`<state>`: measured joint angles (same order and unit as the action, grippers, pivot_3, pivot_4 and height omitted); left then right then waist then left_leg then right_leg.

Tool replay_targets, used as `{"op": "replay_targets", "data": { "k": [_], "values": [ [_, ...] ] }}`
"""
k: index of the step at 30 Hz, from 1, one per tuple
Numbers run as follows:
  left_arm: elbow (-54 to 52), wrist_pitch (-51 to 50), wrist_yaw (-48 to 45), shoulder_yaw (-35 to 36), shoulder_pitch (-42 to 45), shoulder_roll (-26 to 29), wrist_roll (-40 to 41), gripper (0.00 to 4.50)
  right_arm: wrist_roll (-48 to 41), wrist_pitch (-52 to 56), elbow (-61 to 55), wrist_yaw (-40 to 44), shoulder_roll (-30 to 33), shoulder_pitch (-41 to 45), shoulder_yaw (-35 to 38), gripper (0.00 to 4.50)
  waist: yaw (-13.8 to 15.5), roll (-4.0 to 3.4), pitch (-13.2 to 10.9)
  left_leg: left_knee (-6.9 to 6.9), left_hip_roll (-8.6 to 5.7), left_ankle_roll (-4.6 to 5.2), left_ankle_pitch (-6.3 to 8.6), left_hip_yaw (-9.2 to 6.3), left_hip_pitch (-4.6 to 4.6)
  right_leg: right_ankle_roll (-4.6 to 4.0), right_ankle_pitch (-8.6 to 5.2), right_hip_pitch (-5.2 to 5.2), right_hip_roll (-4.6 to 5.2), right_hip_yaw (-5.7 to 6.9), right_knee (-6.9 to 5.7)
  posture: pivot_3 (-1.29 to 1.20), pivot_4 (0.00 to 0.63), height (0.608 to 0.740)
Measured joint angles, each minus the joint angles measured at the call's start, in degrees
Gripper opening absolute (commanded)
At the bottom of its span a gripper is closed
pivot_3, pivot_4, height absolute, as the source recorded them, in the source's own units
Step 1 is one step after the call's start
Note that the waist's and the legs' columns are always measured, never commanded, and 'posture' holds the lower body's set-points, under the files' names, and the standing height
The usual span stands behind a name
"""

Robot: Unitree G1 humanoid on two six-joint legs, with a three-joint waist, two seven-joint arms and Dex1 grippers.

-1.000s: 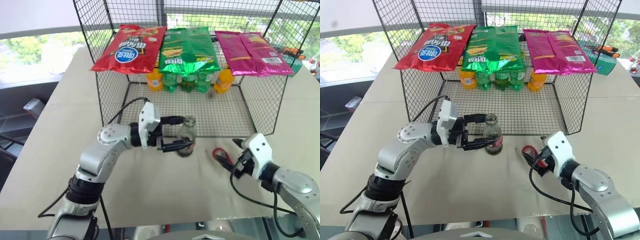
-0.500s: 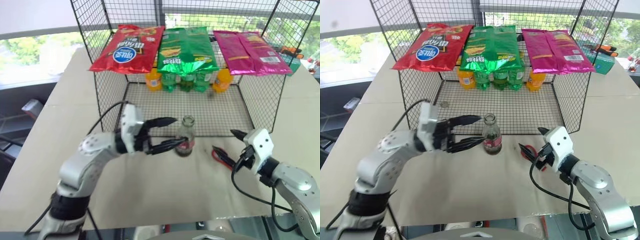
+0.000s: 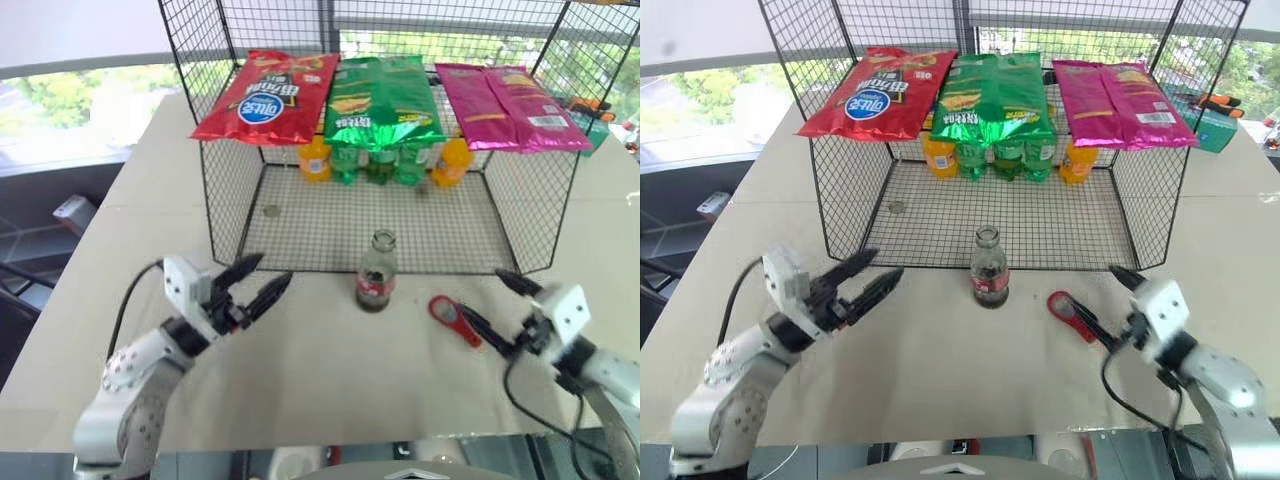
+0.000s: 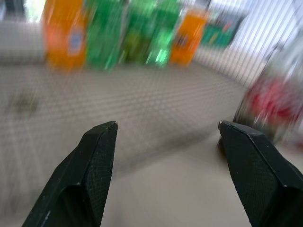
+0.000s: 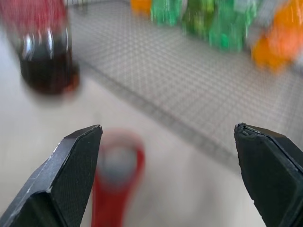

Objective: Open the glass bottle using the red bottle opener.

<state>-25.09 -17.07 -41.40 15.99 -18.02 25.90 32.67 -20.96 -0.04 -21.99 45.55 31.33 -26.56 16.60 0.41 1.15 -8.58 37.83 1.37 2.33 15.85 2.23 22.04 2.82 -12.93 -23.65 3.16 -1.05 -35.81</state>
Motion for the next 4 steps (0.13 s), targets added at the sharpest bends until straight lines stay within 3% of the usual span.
{"op": "replay_targets", "data": {
  "k": [4],
  "values": [
    [0.45, 2.51, 0.58, 0.50, -3.41, -0.92, -1.20, 3.51, -2.87, -5.07, 5.24, 5.01, 0.52, -3.00, 5.97, 4.50, 0.05, -0.04, 0.00, 0.17, 0.16, -0.02, 0.00, 0.17, -0.15, 0.16, -0.08, 0.04, -0.02, -0.08, -0.08, 0.00, 0.150, 0.740]
  ]
}}
